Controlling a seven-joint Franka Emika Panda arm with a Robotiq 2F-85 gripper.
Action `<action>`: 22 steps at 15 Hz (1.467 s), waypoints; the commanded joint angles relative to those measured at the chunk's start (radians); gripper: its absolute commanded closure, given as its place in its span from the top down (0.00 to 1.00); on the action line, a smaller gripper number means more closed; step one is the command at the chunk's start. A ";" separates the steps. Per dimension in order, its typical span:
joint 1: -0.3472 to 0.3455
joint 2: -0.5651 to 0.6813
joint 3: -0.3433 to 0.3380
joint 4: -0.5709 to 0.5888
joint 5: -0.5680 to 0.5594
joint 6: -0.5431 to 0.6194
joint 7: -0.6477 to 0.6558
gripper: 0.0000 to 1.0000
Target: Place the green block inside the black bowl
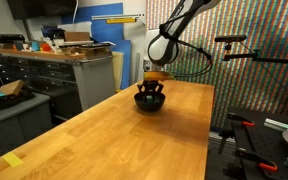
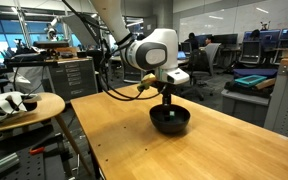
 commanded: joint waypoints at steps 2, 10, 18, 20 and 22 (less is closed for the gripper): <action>0.007 0.036 -0.008 0.065 0.033 -0.024 -0.031 0.84; 0.004 -0.088 -0.025 0.068 0.021 -0.087 -0.035 1.00; -0.021 -0.307 -0.008 0.074 0.000 -0.426 -0.237 1.00; -0.008 -0.270 -0.015 0.078 0.000 -0.377 -0.190 1.00; -0.012 -0.296 -0.012 0.076 -0.001 -0.406 -0.208 1.00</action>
